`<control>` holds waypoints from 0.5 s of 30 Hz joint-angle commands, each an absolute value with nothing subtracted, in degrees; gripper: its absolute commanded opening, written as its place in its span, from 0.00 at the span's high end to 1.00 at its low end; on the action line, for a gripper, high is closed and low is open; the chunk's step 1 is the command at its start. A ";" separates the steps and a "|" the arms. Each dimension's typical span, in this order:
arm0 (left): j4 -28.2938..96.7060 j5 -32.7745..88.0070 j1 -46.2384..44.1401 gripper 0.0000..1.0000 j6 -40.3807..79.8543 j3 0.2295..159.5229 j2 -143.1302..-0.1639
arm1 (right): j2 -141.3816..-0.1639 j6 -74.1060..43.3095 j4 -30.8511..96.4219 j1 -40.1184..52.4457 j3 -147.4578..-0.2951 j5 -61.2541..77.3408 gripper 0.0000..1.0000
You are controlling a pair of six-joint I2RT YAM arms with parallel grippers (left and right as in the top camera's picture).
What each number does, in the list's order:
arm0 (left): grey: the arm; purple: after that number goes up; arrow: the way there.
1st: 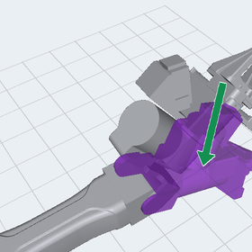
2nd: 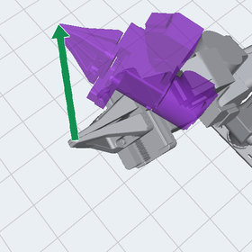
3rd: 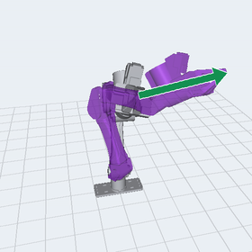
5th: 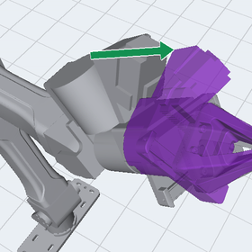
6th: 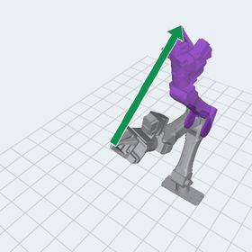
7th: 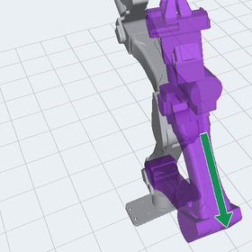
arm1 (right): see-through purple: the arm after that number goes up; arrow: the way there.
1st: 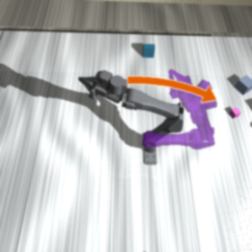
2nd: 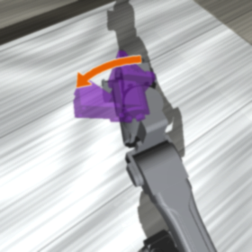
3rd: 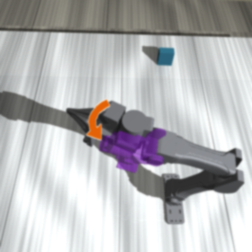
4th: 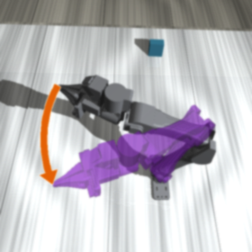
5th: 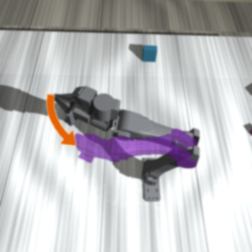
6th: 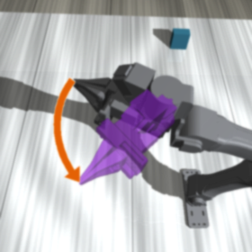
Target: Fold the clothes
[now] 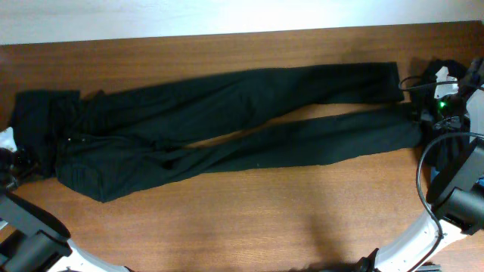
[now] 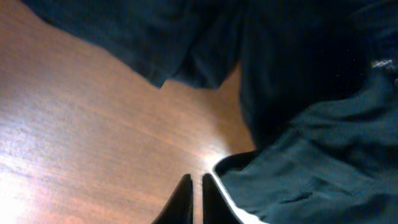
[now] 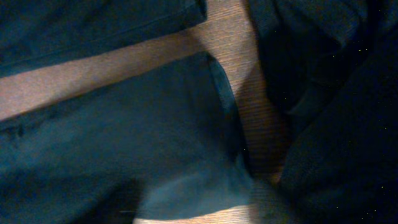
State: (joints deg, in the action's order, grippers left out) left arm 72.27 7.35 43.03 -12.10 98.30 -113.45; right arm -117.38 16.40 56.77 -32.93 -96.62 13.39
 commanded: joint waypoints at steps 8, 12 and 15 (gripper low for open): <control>76.51 12.10 40.03 0.43 -11.33 100.47 -112.16 | -117.58 15.57 61.98 -33.39 -104.44 15.00 0.08; 78.52 9.61 38.98 0.43 -10.31 100.44 -112.14 | -117.56 15.57 66.30 -32.38 -108.84 19.14 0.09; 78.48 6.59 38.09 0.41 -9.72 100.44 -112.14 | -117.47 15.62 68.75 -29.85 -109.58 19.29 0.08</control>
State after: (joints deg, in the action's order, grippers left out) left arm 78.39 9.06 38.83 -10.87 99.66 -113.45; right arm -117.38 15.68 67.48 -32.29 -108.38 16.71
